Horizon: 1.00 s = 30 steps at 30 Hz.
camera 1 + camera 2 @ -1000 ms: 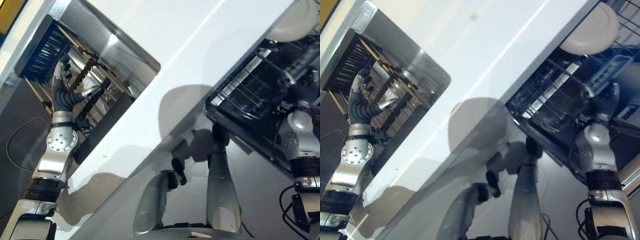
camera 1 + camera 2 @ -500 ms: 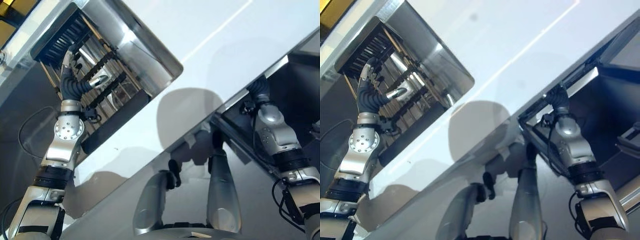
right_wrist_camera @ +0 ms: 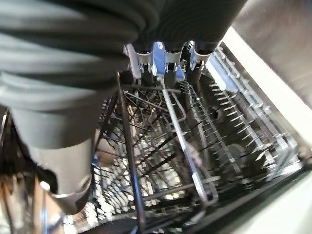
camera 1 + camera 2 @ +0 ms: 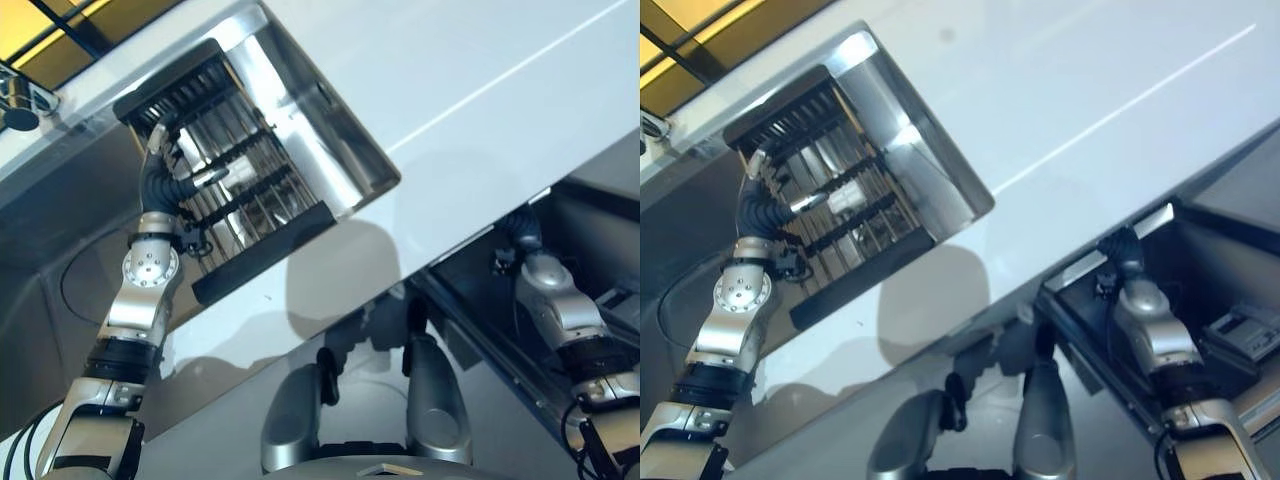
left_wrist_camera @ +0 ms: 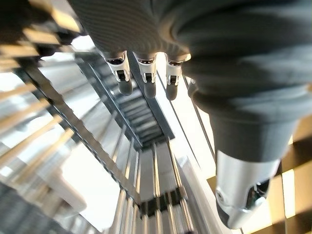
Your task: Pick up plates and place into dishwasher.
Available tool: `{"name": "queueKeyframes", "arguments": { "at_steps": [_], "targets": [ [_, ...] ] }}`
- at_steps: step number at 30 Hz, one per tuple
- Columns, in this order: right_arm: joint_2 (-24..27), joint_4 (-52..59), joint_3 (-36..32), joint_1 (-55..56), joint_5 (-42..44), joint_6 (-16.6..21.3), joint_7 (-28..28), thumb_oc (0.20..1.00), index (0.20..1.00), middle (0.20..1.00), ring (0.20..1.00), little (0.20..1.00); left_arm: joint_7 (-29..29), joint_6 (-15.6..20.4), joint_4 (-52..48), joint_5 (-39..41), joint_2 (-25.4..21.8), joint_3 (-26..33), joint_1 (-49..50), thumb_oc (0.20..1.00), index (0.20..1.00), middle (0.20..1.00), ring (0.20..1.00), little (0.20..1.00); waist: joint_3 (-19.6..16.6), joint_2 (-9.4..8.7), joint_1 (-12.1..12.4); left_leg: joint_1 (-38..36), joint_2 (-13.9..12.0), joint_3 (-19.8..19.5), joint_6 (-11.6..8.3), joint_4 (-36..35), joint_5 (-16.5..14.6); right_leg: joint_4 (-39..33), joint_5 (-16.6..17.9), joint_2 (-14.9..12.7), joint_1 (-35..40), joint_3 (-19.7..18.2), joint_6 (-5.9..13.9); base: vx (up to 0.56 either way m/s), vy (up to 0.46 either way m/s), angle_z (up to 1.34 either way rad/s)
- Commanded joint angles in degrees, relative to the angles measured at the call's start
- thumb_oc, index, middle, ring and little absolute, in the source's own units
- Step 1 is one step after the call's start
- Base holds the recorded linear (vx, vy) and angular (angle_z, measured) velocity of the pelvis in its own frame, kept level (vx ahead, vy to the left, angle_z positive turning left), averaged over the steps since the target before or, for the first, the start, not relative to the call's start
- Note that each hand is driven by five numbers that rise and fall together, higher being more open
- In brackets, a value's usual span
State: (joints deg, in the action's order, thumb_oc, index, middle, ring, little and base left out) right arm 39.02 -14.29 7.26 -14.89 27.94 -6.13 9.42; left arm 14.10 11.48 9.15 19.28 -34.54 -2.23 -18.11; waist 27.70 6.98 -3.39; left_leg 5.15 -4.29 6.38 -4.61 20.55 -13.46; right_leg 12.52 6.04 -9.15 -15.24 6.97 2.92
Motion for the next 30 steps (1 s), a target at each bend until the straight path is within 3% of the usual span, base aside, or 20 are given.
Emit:
{"name": "queueKeyframes", "arguments": {
  "at_steps": [1, 5, 9, 18, 26, 29, 30],
  "targets": [
    [-2.7, 20.1, -3.6, -1.3, -7.1, 10.1, -5.7, 1.0, 1.0, 1.0, 1.0, 1.0, -2.5, 2.0, -3.9, -3.0, -2.3, 1.4, 9.3, 1.0, 1.0, 1.0, 1.0, 1.0, -8.5, -8.2, 1.3, 1.7, 4.9, 6.0, 7.7, -3.6, 2.6, -3.7, -5.2, 1.7, 5.4, -3.0, 1.94, 0.07, -0.003, -0.02],
    [-0.6, 22.1, -11.0, 8.2, -12.1, 8.9, -3.4, 1.0, 1.0, 1.0, 1.0, 1.0, -4.9, 2.2, -4.0, -3.3, -0.9, 4.2, 13.4, 1.0, 1.0, 1.0, 1.0, 1.0, -13.0, -9.12, -0.2, -2.7, 4.9, 7.2, 7.68, -7.6, 2.5, -6.1, -5.4, 2.5, 8.9, -4.0, 2.59, 0.08, 0.015, -0.02],
    [-0.8, 21.9, -16.8, 14.6, -18.5, 4.2, -0.2, 1.0, 1.0, 1.0, 1.0, 1.0, -7.0, 2.7, -3.4, -3.0, 0.4, 7.1, 15.9, 1.0, 1.0, 1.0, 1.0, 1.0, -16.6, -9.2, -2.3, -6.4, 5.0, 7.9, 7.7, -10.5, 2.3, -7.3, -5.6, 3.6, 11.0, -5.7, 2.92, 0.03, 0.041, -0.03],
    [-2.4, 20.4, -20.8, 20.5, -21.0, 1.4, -0.5, 1.0, 1.0, 1.0, 1.0, 1.0, -9.5, 2.3, -3.7, -2.3, 1.6, 9.0, 17.5, 1.0, 1.0, 1.0, 1.0, 1.0, -21.6, -8.83, -4.3, -11.5, 5.1, 8.4, 7.29, -15.2, 2.7, -10.6, -5.6, 5.0, 15.1, -7.7, 2.83, 0.01, 0.024, -0.05],
    [-3.8, 19.7, -22.7, 24.0, -22.7, 1.9, 0.9, 1.0, 1.0, 1.0, 1.0, 1.0, -10.5, 2.5, -3.1, -2.0, 2.0, 10.2, 18.2, 1.0, 1.0, 1.0, 1.0, 1.0, -23.2, -8.51, -5.8, -13.2, 4.8, 9.1, 7.24, -16.2, 2.5, -11.3, -5.7, 5.8, 15.9, -8.5, 2.6, 0.02, 0.008, -0.08],
    [-4.2, 19.3, -23.4, 25.1, -24.2, 1.2, 5.8, 1.0, 1.0, 1.0, 1.0, 1.0, -10.7, 2.9, -3.4, -2.1, 2.2, 10.9, 18.7, 1.0, 1.0, 1.0, 1.0, 1.0, -23.2, -8.39, -6.2, -13.4, 4.8, 9.3, 7.41, -16.3, 2.4, -11.3, -5.8, 6.0, 15.9, -8.8, 2.54, 0.0, 0.006, -0.02],
    [-4.5, 19.3, -24.3, 25.7, -23.4, 1.5, 10.8, 1.0, 1.0, 1.0, 1.0, 1.0, -10.6, 2.8, -3.7, -2.2, 2.3, 11.1, 19.0, 1.0, 1.0, 1.0, 1.0, 1.0, -23.2, -8.3, -6.4, -13.5, 4.7, 9.5, 7.49, -16.4, 2.3, -11.3, -5.9, 6.0, 15.9, -8.9, 2.54, 0.0, 0.0, 0.0]
  ]
}}
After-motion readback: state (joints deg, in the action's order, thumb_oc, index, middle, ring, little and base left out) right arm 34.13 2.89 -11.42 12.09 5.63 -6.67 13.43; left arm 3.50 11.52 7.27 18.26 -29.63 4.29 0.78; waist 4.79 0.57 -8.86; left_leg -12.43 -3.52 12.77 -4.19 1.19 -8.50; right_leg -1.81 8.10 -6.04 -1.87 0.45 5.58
